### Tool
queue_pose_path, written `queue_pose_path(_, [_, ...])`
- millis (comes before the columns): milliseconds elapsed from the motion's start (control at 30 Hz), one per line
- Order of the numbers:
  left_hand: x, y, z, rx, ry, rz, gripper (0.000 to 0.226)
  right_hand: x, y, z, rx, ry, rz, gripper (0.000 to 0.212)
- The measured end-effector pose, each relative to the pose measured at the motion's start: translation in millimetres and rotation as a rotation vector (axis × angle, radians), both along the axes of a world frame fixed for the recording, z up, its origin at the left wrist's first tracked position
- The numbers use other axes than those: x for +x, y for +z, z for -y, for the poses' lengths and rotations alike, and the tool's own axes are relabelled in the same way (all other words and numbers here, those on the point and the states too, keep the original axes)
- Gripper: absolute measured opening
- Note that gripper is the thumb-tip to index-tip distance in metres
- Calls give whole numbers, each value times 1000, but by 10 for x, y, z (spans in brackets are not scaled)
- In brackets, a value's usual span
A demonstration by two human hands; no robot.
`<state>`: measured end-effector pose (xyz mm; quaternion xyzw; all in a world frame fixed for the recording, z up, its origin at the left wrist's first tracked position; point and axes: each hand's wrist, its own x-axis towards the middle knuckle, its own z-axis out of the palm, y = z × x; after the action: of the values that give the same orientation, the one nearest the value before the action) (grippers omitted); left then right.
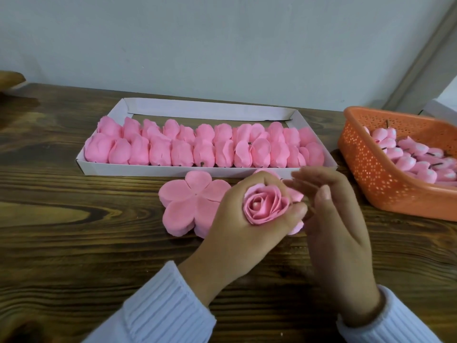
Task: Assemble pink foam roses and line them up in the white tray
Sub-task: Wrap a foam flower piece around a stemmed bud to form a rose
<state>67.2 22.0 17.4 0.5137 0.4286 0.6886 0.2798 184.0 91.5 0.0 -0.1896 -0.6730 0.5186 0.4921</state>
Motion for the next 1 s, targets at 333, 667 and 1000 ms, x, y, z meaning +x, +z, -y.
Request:
queue_pose_path(333, [-4, 6, 4, -44, -93, 36, 13, -93, 126, 12, -705, 643, 76, 33])
queue_pose_path(667, [4, -36, -25, -93, -15, -35, 16, -63, 91, 4, -731, 789, -87, 41])
queue_pose_path(1000, [7, -10, -4, -91, -77, -77, 12, -32, 80, -13, -765, 820, -68, 35])
